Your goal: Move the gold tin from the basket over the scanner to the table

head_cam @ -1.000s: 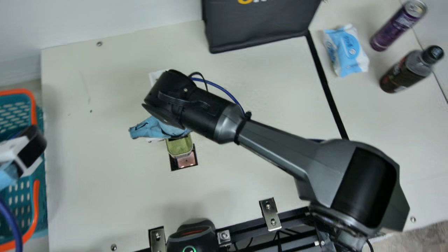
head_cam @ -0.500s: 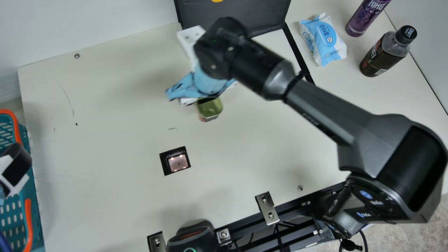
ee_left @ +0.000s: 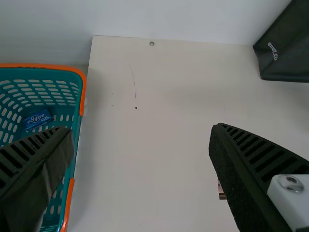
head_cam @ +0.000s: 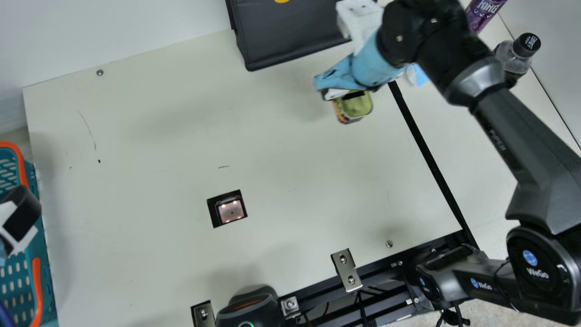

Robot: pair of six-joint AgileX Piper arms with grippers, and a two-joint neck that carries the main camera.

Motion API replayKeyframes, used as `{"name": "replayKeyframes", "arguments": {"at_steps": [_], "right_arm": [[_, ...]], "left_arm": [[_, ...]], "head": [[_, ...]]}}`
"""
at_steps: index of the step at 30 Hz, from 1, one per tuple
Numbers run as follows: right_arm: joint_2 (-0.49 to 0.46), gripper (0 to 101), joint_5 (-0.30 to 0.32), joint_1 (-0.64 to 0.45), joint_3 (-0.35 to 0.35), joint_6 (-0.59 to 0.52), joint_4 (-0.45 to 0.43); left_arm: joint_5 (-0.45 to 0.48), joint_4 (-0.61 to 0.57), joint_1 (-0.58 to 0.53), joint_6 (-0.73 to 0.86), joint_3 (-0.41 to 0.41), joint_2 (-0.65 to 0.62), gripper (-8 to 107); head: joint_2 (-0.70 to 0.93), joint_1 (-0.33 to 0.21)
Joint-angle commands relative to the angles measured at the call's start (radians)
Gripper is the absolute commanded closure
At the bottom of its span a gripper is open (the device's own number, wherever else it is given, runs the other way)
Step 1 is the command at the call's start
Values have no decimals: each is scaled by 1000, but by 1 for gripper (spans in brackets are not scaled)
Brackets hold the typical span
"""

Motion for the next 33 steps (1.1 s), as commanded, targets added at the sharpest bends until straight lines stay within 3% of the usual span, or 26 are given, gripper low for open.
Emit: {"name": "replayKeyframes", "arguments": {"at_steps": [1,8,15,33], "right_arm": [[-9,101,-6,-107,15,-74,3],[-36,101,-35,-273,69,-202,-20],[-43,101,-113,-382,131,-310,-80],[28,101,-324,-497,273,-501,-129]], "left_arm": [[0,0,0,0,0,0,9],[0,0,0,0,0,0,9],[0,0,0,0,0,0,9],[0,0,0,0,0,0,9]], "head": [[-2,-29],[-2,-29],[-2,-29],[-2,-29]]}}
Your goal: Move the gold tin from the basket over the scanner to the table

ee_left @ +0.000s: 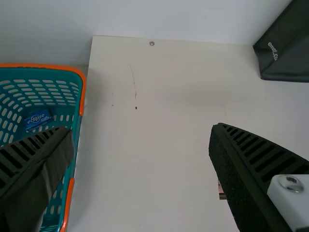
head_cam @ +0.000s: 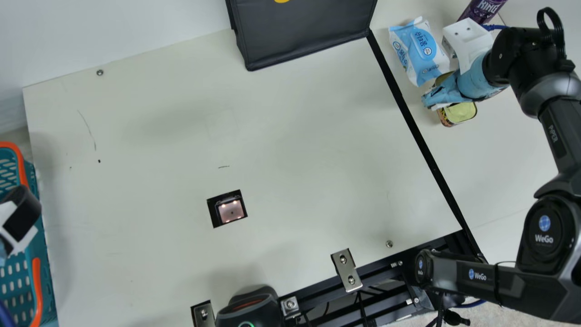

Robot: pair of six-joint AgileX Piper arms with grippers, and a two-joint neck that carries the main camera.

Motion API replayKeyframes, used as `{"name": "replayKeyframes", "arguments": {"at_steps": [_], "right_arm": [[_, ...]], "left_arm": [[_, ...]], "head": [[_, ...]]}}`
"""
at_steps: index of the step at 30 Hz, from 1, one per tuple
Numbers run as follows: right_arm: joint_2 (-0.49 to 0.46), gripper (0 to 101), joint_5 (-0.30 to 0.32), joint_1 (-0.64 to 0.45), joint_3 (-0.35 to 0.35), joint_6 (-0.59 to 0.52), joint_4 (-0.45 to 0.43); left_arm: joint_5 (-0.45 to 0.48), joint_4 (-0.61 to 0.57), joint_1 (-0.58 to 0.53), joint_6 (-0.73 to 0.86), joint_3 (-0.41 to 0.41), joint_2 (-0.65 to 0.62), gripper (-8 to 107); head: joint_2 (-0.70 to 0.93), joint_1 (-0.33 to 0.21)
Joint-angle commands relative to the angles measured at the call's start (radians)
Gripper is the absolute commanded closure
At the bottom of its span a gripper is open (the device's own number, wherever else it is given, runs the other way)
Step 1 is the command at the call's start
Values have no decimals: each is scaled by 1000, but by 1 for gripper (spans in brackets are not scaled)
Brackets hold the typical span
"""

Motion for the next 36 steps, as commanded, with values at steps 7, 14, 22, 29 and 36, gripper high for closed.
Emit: {"name": "replayKeyframes", "arguments": {"at_steps": [7,14,22,29,36], "right_arm": [[29,101,-48,-14,18,-53,7],[49,101,-67,-17,22,-82,16],[68,88,-74,-19,22,-104,33],[79,65,-79,-17,23,-113,46],[86,41,-84,-14,26,-117,54]], "left_arm": [[0,0,0,0,0,0,9],[0,0,0,0,0,0,9],[0,0,0,0,0,0,9],[0,0,0,0,0,0,9],[0,0,0,0,0,0,9]], "head": [[-2,-30],[-2,-30],[-2,-30],[-2,-30],[-2,-30]]}}
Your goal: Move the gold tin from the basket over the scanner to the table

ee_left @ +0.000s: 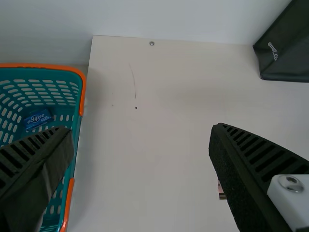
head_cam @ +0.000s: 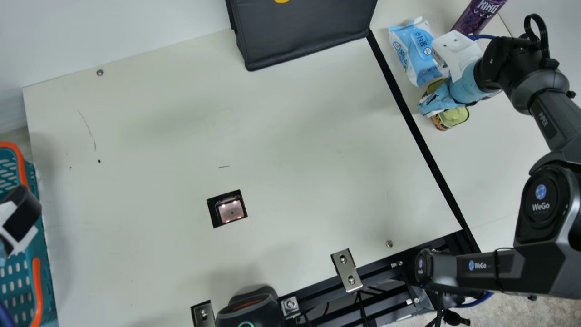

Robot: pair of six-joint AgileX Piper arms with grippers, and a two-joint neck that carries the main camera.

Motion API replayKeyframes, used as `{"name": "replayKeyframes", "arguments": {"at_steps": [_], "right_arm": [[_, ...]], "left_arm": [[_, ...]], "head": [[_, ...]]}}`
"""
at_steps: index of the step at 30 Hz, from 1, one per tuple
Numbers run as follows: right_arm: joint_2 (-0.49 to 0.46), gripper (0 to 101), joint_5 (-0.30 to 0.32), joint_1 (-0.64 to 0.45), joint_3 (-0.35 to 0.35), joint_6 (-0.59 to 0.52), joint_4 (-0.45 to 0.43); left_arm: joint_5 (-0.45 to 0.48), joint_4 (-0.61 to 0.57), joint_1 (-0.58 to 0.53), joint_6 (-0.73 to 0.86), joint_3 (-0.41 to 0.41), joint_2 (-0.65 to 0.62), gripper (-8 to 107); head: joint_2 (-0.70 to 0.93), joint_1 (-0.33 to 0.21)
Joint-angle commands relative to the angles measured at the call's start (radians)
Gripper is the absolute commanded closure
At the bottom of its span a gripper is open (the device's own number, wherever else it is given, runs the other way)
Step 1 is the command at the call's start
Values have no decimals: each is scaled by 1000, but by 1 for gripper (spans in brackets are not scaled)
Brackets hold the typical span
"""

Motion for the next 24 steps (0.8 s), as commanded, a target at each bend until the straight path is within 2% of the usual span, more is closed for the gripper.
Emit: {"name": "replayKeyframes", "arguments": {"at_steps": [1,11,17,24], "right_arm": [[2,38,-1,2,2,-1,4],[4,6,-8,4,5,1,9],[-25,6,-18,19,8,30,-20],[-104,6,-13,65,7,90,-63]], "left_arm": [[0,0,0,0,0,0,9],[0,0,0,0,0,0,9],[0,0,0,0,0,0,9],[0,0,0,0,0,0,9]], "head": [[-2,-30],[-2,-30],[-2,-30],[-2,-30]]}}
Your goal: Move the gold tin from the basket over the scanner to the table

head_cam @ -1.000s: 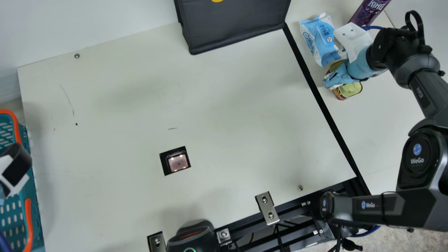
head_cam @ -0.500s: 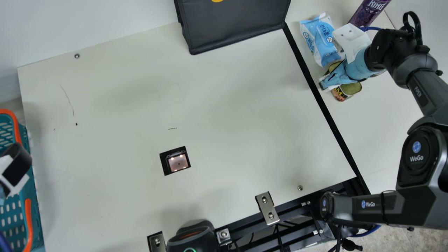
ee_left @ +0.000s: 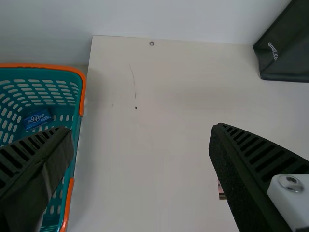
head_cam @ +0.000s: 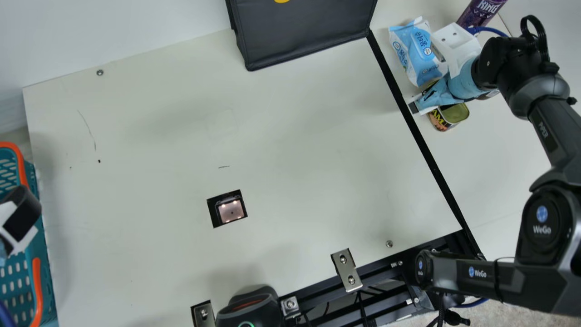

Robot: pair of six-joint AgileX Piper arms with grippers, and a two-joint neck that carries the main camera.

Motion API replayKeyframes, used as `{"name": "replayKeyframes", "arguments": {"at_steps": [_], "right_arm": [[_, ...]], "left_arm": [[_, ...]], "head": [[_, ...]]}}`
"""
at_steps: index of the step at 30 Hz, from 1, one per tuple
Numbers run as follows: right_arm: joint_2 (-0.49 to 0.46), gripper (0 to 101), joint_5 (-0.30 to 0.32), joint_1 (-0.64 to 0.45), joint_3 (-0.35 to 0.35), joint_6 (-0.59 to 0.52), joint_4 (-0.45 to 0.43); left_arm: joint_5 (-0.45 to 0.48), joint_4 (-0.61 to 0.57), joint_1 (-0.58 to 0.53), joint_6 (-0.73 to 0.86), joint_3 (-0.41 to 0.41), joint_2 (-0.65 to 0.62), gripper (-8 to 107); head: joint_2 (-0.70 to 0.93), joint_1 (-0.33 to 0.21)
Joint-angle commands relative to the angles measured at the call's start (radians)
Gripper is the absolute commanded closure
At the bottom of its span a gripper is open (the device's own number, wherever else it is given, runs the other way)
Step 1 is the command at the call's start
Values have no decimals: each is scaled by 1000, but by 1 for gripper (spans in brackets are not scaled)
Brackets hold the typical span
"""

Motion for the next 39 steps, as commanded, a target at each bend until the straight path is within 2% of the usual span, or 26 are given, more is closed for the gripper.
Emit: {"name": "replayKeyframes", "arguments": {"at_steps": [1,7,25,26,28,39], "right_arm": [[-32,6,7,16,-4,22,-12],[-126,6,47,70,-21,90,-32],[-427,6,215,223,-74,338,-5],[-396,6,210,214,-74,316,-5],[-426,6,220,223,-74,336,0],[-623,6,362,344,-127,428,37]], "left_arm": [[0,0,0,0,0,0,9],[0,0,0,0,0,0,9],[0,0,0,0,0,0,9],[0,0,0,0,0,0,9],[0,0,0,0,0,0,9],[26,-73,165,192,60,-149,9]], "head": [[-2,-30],[-2,-30],[-2,-30],[-2,-30],[-2,-30],[253,-30]]}}
